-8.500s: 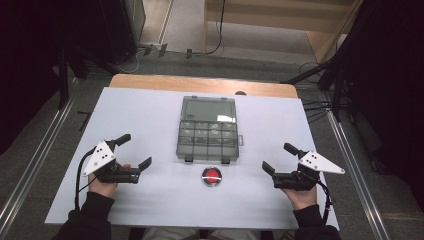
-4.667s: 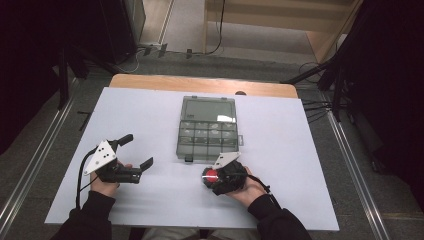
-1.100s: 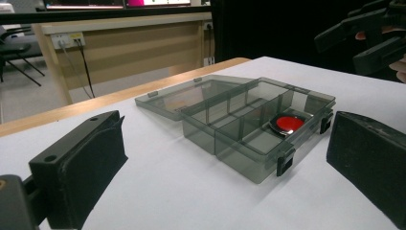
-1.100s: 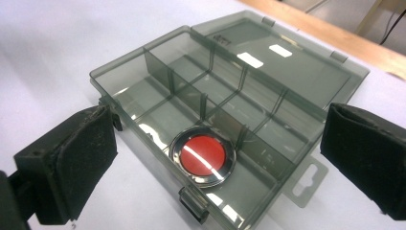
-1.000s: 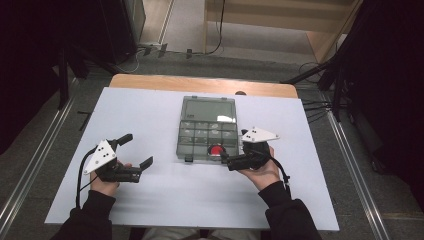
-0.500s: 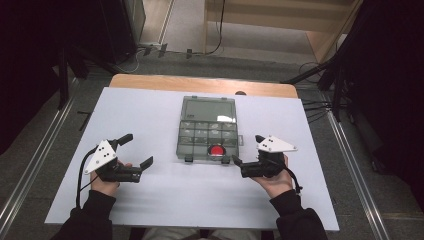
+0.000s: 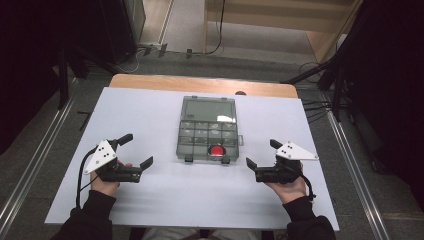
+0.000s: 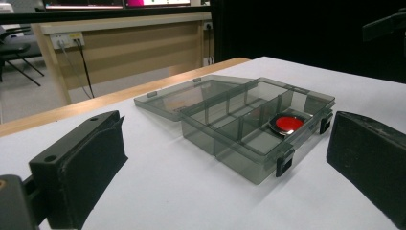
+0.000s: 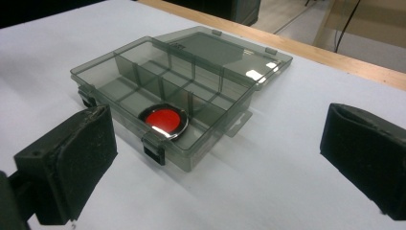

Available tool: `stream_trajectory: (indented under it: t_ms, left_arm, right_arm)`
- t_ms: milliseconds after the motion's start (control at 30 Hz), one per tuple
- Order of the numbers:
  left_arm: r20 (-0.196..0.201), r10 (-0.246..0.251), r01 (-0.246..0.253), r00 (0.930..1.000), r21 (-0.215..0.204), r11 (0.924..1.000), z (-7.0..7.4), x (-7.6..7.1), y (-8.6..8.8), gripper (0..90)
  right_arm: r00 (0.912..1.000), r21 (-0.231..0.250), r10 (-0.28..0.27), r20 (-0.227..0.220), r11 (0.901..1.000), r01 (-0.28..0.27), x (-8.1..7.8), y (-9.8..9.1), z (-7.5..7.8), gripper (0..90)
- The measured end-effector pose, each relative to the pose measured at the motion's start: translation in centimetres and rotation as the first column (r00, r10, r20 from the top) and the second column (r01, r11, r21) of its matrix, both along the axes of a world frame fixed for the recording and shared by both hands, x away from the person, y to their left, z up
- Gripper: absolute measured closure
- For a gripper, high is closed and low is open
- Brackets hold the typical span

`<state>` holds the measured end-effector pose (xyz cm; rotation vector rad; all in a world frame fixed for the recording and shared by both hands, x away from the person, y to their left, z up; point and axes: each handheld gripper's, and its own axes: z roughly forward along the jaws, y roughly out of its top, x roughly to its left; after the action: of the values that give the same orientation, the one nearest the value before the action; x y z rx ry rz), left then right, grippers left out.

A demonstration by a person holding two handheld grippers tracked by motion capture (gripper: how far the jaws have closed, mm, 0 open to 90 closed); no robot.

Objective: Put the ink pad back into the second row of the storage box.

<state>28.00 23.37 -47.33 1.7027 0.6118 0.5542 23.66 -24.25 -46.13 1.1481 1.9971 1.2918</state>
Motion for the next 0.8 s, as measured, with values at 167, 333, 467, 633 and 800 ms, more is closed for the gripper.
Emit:
stream_trajectory:
  t_ms: [167,333,467,633,800]
  left_arm:
    - [0.0,-0.003,0.003,1.0,0.0,1.0,0.0,0.0,0.0,0.0]
    - [-0.001,-0.006,0.006,1.0,-0.001,1.0,0.1,0.0,0.0,0.0]
    - [-0.001,-0.007,0.007,1.0,-0.003,1.0,0.1,0.0,0.0,0.0]
    - [-0.002,-0.007,0.007,1.0,-0.004,1.0,0.1,0.0,0.0,0.0]
    - [-0.001,-0.008,0.008,1.0,-0.004,1.0,0.1,0.0,0.0,0.0]
  right_arm:
    - [0.9997,0.018,-0.014,0.022,0.9997,0.013,-0.6,-0.9,-0.4,0.0]
    - [0.9988,0.05,-0.036,0.033,0.9982,0.034,-1.2,-2.2,-1.5,0.1]
    - [0.9975,0.055,-0.046,0.054,0.9976,0.043,-1.6,-2.8,-1.9,0.0]
    - [0.9954,0.074,-0.046,0.084,0.9965,0.04,-2.0,-3.3,-2.3,0.0]
    - [0.9911,0.081,-0.05,0.123,0.9959,0.04,-2.4,-3.9,-2.9,0.0]
